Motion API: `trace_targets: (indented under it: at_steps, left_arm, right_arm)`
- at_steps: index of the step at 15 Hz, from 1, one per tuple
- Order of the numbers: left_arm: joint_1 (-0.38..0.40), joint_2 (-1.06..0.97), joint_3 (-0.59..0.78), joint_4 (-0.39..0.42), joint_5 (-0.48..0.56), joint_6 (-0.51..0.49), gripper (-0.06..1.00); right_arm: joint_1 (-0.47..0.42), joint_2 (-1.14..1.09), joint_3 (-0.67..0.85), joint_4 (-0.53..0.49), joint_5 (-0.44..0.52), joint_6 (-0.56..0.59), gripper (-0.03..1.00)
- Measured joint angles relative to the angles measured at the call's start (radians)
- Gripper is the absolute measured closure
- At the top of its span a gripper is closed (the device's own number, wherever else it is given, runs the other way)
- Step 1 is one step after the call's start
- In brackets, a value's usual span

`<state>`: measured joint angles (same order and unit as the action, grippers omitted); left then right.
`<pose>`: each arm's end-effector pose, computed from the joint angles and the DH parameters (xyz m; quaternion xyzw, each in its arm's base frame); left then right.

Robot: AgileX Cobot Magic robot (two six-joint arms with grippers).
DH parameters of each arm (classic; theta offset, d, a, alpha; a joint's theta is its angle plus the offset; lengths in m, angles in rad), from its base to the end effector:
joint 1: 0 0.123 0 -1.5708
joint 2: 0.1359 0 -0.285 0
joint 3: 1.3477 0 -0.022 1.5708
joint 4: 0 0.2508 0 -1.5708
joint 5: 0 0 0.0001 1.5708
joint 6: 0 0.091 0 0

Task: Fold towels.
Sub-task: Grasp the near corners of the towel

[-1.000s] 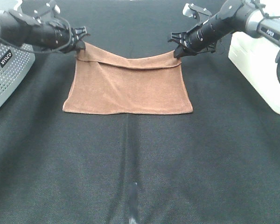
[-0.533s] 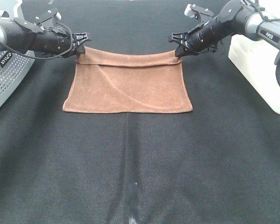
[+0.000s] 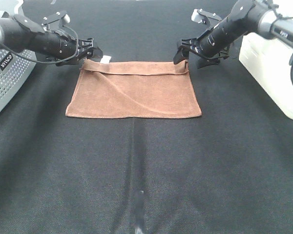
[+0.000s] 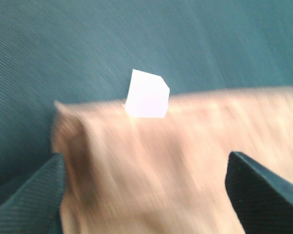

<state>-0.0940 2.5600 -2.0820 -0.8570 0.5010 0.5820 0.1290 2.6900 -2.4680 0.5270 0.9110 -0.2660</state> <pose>0.5547 -0.0855 0.1138 0.0229 0.9011 -0.2272 0.3687 0.5598 0.1091 0.1305 -0.0841 0.9341 0.2225 0.2664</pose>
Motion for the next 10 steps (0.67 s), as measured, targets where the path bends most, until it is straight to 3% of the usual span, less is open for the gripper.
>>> trace_targets:
  at_steps: [1, 2, 6, 10]
  left_arm:
    - [0.001, -0.014, 0.000, 0.044, 0.067, -0.003, 0.10]
    - [0.001, -0.014, 0.000, 0.044, 0.067, -0.003, 0.10]
    - [0.004, -0.045, -0.005, 0.168, 0.306, -0.045, 0.10]
    - [0.030, -0.091, -0.005, 0.171, 0.457, -0.212, 0.10]
  right_arm:
    - [0.000, -0.008, -0.001, 0.000, 0.045, 0.023, 0.17]
    - [0.000, -0.008, -0.001, 0.000, 0.045, 0.023, 0.17]
    - [0.000, -0.021, -0.005, -0.020, 0.277, 0.075, 0.17]
    - [0.000, -0.074, -0.005, -0.029, 0.298, 0.144, 0.18]
